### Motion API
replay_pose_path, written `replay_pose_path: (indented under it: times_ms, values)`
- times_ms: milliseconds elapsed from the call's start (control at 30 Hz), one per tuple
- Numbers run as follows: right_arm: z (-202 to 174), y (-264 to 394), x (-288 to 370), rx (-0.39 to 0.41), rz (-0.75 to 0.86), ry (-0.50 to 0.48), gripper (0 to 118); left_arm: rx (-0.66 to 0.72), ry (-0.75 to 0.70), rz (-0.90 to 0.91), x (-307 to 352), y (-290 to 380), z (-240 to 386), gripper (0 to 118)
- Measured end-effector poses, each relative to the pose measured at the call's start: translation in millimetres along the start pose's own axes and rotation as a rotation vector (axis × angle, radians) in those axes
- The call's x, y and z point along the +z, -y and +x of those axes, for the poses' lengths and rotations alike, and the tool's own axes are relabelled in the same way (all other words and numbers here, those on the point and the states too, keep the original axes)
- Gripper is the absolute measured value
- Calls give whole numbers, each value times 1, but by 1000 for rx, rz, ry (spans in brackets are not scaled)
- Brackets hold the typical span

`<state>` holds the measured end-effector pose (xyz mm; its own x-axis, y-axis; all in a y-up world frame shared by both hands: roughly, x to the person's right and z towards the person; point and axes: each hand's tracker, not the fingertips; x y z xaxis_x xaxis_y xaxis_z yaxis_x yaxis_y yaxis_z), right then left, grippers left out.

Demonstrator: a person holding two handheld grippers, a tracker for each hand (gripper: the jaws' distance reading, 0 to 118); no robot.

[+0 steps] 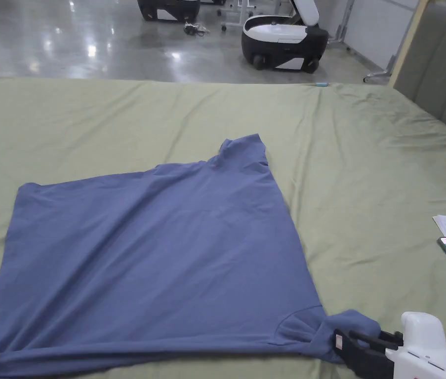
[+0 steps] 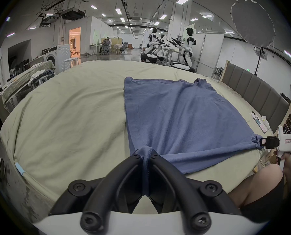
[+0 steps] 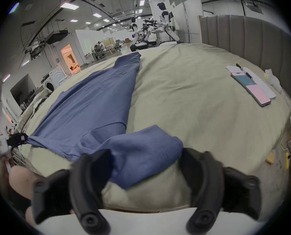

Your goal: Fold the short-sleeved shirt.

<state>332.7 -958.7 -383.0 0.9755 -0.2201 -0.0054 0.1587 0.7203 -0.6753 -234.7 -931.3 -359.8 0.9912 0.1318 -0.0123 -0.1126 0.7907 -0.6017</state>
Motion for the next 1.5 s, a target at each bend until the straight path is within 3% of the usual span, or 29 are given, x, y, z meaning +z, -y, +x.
replay_pose_path:
  times_ms: [100, 367, 567, 700, 867, 967, 1100, 1200, 1400, 1433, 1467, 1500]
  values:
    - [-1, 1, 6, 22, 61, -23, 12, 7, 6, -7, 0, 1, 0, 3]
    - [-33, -17, 45, 158, 146, 34, 12, -48, 3, 32, 12, -7, 2, 3]
    - [-50, -91, 42, 276, 188, 23, 12, -90, 2, 32, -4, -47, -12, 3]
    - [-70, -156, -3, 405, 137, 54, 12, -127, -13, 12, -28, -98, -14, 3]
    - [-82, -210, -84, 442, 34, 37, 12, -116, -26, -53, -79, -138, -27, 3]
    - [-88, -226, -133, 538, -3, 62, 12, -112, -25, -113, -111, -151, -33, 3]
    - [-93, -239, -191, 564, -82, 70, 12, -127, -46, -172, -148, -157, -37, 3]
    - [-96, -241, -220, 632, -121, 80, 12, -132, -48, -210, -172, -154, -40, 3]
    - [-82, -225, -247, 588, -154, 81, 12, -108, -40, -285, -211, -134, -44, 3]
    - [-78, -222, -248, 581, -148, 82, 16, -107, -39, -283, -213, -131, -43, 3]
    - [-74, -220, -247, 572, -137, 79, 31, -102, -41, -264, -212, -130, -43, 4]
    - [-68, -220, -247, 550, -107, 93, 57, -92, -46, -230, -211, -132, -43, 10]
